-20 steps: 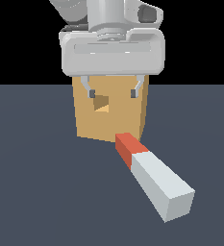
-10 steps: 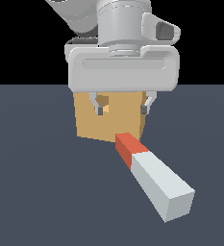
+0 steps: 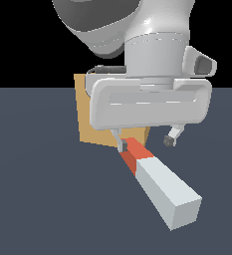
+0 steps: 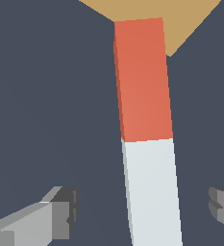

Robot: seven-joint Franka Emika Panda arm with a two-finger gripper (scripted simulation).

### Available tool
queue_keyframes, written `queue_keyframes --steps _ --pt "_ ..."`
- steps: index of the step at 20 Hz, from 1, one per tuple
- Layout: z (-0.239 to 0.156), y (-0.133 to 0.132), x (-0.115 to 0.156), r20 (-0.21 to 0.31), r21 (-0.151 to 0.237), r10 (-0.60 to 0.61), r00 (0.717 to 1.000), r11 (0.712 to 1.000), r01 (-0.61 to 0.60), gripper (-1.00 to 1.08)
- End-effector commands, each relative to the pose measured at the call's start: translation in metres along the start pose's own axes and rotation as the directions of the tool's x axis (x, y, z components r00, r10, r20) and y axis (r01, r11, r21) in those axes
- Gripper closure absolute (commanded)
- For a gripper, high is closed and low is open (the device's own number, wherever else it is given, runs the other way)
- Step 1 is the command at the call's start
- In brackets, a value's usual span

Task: Insert the peg into the horizontal hole in a box.

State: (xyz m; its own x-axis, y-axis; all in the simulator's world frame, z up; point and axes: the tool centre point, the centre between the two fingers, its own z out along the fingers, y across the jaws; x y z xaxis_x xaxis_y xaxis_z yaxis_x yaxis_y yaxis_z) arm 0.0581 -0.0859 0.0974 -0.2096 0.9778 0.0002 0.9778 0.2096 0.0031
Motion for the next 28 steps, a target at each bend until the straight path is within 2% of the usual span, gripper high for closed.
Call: queue_keyframes --steps 1,9,17,28 --pt "0.009 0.007 -0.007 0.0 0.0 -0.032 0.999 0.999 0.032 -0.92" --pt "0.023 0.019 -0.019 0.0 0.003 -0.081 0.997 0.997 0.081 -0.92" --pt "0.028 0.019 -0.02 0.0 0.003 -0.084 0.996 0.996 0.084 -0.92" --pt "0.074 0.019 -0.02 0.0 0.003 -0.087 0.996 0.996 0.087 -0.92"
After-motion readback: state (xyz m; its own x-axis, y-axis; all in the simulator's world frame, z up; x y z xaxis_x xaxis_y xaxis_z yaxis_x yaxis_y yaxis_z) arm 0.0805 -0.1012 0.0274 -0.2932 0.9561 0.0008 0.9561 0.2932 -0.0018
